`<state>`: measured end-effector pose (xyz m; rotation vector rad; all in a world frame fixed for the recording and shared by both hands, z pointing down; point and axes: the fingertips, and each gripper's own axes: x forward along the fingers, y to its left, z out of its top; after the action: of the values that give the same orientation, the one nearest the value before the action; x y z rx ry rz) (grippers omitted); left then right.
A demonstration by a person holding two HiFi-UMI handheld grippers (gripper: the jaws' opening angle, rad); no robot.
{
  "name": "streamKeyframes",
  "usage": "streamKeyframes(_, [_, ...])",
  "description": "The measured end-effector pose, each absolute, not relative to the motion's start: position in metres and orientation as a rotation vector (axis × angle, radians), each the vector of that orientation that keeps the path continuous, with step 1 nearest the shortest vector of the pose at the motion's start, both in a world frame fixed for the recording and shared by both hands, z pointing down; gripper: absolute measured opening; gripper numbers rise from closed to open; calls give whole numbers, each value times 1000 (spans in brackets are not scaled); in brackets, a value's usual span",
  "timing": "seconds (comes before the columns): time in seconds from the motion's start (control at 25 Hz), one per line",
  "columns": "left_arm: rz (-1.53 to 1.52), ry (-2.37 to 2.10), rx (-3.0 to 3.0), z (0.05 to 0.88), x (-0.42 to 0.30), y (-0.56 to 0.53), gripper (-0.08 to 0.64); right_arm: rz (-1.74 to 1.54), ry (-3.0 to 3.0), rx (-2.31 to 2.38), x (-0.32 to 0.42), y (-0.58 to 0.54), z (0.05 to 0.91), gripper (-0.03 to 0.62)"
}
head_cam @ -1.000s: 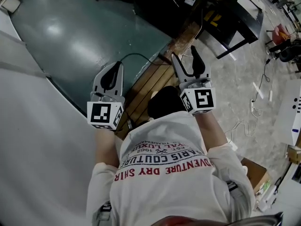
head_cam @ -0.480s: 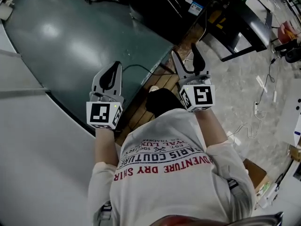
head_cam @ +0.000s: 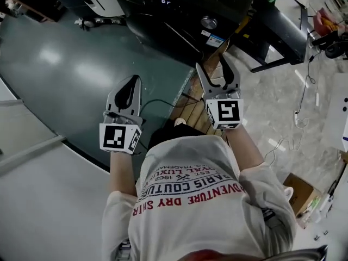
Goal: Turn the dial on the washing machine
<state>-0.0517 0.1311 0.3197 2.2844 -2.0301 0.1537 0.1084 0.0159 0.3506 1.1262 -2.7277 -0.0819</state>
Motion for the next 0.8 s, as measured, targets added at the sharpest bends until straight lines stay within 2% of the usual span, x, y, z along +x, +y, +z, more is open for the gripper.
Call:
streamKeyframes(0.36, [256,-1872,2408,307,-70,36,17,-13,-2568,1253,93,-52,351,272])
streamKeyframes(0.8, [296,-1426,2635,335,-93,-75,17,114,-2245,1552,74,-117,403,272])
